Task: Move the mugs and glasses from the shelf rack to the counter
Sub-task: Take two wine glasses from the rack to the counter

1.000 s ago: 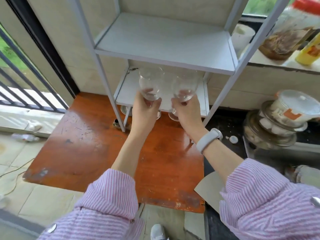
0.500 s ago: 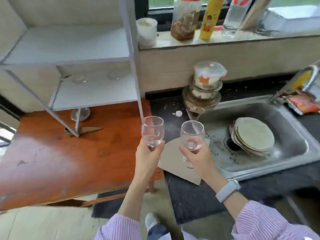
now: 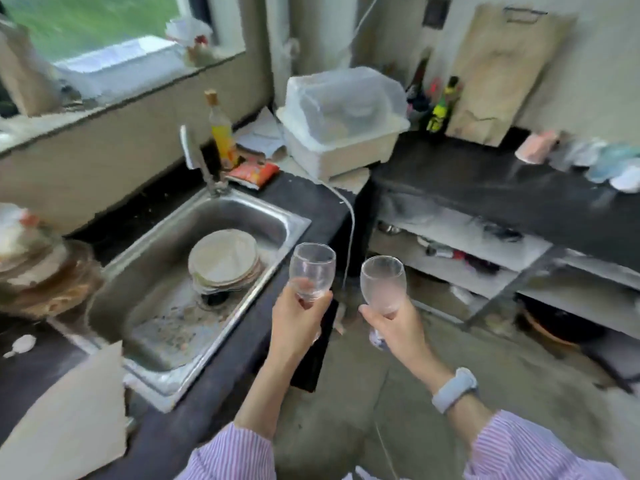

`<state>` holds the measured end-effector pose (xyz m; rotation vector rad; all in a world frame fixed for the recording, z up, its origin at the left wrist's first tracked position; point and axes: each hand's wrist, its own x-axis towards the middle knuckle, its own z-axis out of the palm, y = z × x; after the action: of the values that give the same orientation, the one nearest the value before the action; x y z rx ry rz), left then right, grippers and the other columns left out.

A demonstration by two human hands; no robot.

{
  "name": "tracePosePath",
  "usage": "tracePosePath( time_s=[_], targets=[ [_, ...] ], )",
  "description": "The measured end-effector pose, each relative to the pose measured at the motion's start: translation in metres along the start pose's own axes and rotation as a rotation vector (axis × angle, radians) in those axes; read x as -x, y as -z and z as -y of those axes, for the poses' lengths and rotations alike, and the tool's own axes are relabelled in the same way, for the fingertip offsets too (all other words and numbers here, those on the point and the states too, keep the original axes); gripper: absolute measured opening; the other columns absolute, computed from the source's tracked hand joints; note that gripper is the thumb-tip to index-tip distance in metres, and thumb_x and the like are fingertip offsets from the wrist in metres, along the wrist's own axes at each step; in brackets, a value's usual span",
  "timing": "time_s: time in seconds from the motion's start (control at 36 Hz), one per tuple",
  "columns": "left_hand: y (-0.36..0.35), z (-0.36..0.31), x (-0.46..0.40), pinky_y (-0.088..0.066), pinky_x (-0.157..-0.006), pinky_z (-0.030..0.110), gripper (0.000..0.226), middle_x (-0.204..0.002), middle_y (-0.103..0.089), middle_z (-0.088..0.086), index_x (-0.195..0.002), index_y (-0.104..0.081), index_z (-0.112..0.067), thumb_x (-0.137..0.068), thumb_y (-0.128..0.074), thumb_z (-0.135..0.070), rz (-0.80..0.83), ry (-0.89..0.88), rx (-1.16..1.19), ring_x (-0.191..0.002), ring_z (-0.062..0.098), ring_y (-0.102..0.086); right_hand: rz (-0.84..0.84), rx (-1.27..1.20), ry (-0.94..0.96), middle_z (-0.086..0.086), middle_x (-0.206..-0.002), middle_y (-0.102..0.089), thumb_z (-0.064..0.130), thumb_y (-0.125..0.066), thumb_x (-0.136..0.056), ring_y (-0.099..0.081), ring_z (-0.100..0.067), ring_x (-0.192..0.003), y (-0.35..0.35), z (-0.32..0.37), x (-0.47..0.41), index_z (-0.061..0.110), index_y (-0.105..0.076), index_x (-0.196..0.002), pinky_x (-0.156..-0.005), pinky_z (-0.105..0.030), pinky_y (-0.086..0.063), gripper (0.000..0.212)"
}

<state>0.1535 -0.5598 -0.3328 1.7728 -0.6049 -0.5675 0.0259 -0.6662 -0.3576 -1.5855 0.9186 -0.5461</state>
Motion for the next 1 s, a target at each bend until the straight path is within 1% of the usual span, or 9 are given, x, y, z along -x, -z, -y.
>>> tracePosePath(
  time_s=[0.08,0.17,0.28,0.39,0.61,0.75,0.83,0.92,1.0],
  targets=[
    [-0.065,-0.024,-0.012,-0.042,-0.051,0.011,0.020,-0.071,-0.063,-0.005,-0.076,-0.049,-0.033,-0.078,-0.068,-0.027,0.141,-0.037,-0.040,-0.057,0.006,-0.059,-0.171,-0.006,-0.019,0.001,-0.064,-0.053,0.015,-0.069,-0.079,-0.050,0.002,-0.042,0.062,-0.013,-0.005,0.018,-0.048,-0.087,-0.048,-0.015,-0.039,0.022],
    [-0.122,-0.045,-0.021,-0.049,-0.052,0.026,0.016,-0.077,-0.068,0.008,-0.079,-0.052,-0.030,-0.078,-0.067,-0.027,0.298,-0.052,-0.038,-0.056,0.020,-0.061,-0.312,-0.021,-0.039,0.007,-0.065,-0.054,0.017,-0.071,-0.078,-0.051,0.004,-0.046,0.115,-0.023,-0.006,0.022,-0.049,-0.084,-0.055,-0.021,-0.040,0.023],
    [-0.192,-0.067,-0.037,-0.048,-0.045,0.018,0.017,-0.072,-0.064,-0.003,-0.078,-0.052,-0.031,-0.078,-0.068,-0.026,0.443,-0.121,-0.076,-0.054,0.010,-0.061,-0.494,-0.037,-0.051,0.015,-0.061,-0.056,0.017,-0.072,-0.077,-0.052,0.002,-0.056,0.174,-0.037,-0.009,0.028,-0.051,-0.078,-0.058,-0.020,-0.038,0.024],
    [-0.262,-0.086,-0.062,-0.048,-0.052,0.016,0.017,-0.073,-0.062,-0.008,-0.077,-0.052,-0.030,-0.078,-0.068,-0.025,0.558,-0.175,-0.107,-0.067,0.015,-0.063,-0.603,-0.045,-0.068,0.023,-0.047,-0.055,0.014,-0.070,-0.078,-0.050,0.004,-0.046,0.232,-0.049,-0.026,0.028,-0.047,-0.070,-0.050,-0.013,-0.034,0.028],
    [-0.407,-0.119,-0.142,-0.046,-0.058,0.024,0.016,-0.069,-0.061,-0.008,-0.078,-0.052,-0.028,-0.079,-0.068,-0.030,0.732,-0.231,-0.130,-0.065,0.016,-0.061,-0.759,-0.038,-0.060,0.029,-0.047,-0.056,0.005,-0.067,-0.079,-0.052,0.011,-0.047,0.341,-0.063,-0.104,0.032,-0.045,-0.069,-0.048,-0.003,-0.035,0.036],
    [-0.481,-0.140,-0.201,-0.040,-0.051,0.005,0.019,-0.073,-0.059,-0.012,-0.080,-0.051,-0.029,-0.079,-0.069,-0.025,0.746,-0.241,-0.116,-0.066,0.003,-0.056,-0.815,-0.033,-0.116,0.027,-0.046,-0.057,0.006,-0.067,-0.079,-0.051,0.009,-0.047,0.403,-0.065,-0.174,0.025,-0.047,-0.068,-0.048,-0.004,-0.035,0.029],
    [-0.519,-0.154,-0.233,-0.042,-0.055,0.014,0.020,-0.073,-0.060,-0.012,-0.078,-0.049,-0.030,-0.078,-0.069,-0.025,0.745,-0.241,-0.156,-0.067,0.005,-0.057,-0.821,-0.032,-0.138,0.020,-0.042,-0.053,0.011,-0.067,-0.079,-0.047,0.004,-0.042,0.434,-0.068,-0.207,0.020,-0.045,-0.066,-0.044,-0.006,-0.033,0.027],
    [-0.556,-0.163,-0.258,-0.046,-0.055,0.030,0.016,-0.071,-0.061,-0.004,-0.081,-0.051,-0.027,-0.079,-0.067,-0.025,0.791,-0.193,-0.187,-0.061,0.019,-0.062,-0.836,-0.044,-0.167,0.012,-0.046,-0.048,0.016,-0.069,-0.078,-0.045,0.003,-0.042,0.462,-0.076,-0.234,0.016,-0.048,-0.070,-0.044,-0.006,-0.032,0.022],
    [-0.592,-0.167,-0.279,-0.049,-0.050,0.025,0.014,-0.070,-0.062,-0.003,-0.082,-0.053,-0.024,-0.079,-0.067,-0.023,0.802,-0.170,-0.209,-0.051,0.014,-0.060,-0.827,-0.062,-0.196,0.014,-0.059,-0.051,0.021,-0.070,-0.078,-0.052,0.003,-0.053,0.488,-0.087,-0.261,0.025,-0.049,-0.077,-0.053,-0.009,-0.037,0.021]
  ],
)
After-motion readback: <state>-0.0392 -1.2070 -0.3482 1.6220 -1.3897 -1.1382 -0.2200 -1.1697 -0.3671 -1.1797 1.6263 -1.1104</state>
